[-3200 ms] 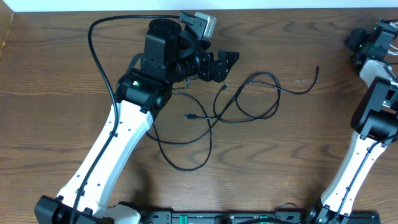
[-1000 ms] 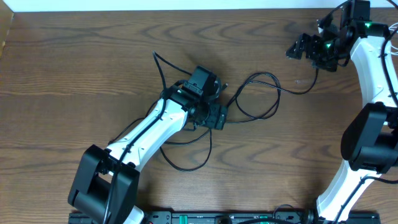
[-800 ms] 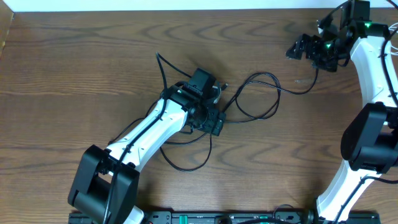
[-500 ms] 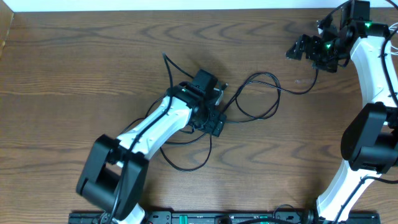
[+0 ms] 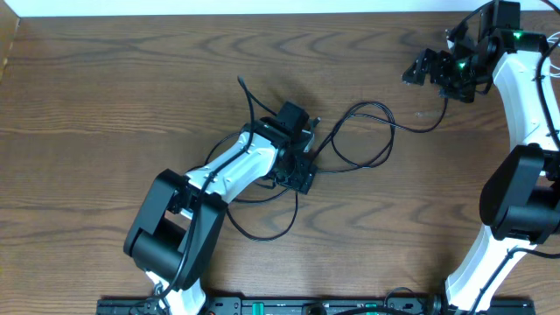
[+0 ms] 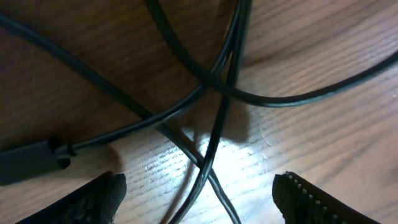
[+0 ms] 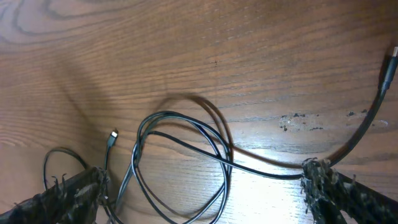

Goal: Untangle cables

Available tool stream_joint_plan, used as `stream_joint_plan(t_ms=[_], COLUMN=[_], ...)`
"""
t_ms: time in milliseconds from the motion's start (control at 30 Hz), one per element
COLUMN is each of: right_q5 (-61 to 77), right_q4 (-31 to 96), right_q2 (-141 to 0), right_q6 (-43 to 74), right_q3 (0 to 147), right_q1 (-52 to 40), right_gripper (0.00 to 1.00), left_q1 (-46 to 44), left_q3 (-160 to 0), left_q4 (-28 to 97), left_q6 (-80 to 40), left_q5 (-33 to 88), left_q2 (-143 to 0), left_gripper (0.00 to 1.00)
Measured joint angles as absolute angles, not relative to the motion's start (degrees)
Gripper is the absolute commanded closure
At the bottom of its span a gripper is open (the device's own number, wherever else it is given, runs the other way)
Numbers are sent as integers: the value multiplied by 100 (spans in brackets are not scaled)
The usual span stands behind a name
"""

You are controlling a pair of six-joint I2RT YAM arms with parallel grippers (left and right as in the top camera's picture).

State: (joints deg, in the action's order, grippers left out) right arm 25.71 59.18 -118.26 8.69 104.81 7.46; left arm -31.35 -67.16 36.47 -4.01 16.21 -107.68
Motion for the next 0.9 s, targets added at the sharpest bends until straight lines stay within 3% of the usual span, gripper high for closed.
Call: stream_joint_plan(t_ms=[467, 567, 700, 833, 900], right_q5=[2543, 2517, 2451, 2427, 2418], right_q4=[5924, 5929, 5940, 5955, 5979], right_q2=[-11826, -11826, -11826, -11826, -11826], right_q6=[869, 869, 869, 869, 869], right_q3=[10481, 10481, 10481, 10481, 10481], right_q1=[746, 746, 746, 746, 746], right_gripper=[1, 1, 1, 1, 1], left_q1=[-3133, -3131, -3129, -3129, -3129], left_q3=[-6716, -6718, -6720, -6724, -6733], left_q4=[3568, 3553, 3548, 3573, 3614], left_q6=[-427, -429, -443, -523, -628], left_q5=[1612, 1616, 1597, 1581, 1557], left_q2=[-10895, -10899, -10938, -10984, -10984], left_gripper=[30, 45, 76, 91, 92])
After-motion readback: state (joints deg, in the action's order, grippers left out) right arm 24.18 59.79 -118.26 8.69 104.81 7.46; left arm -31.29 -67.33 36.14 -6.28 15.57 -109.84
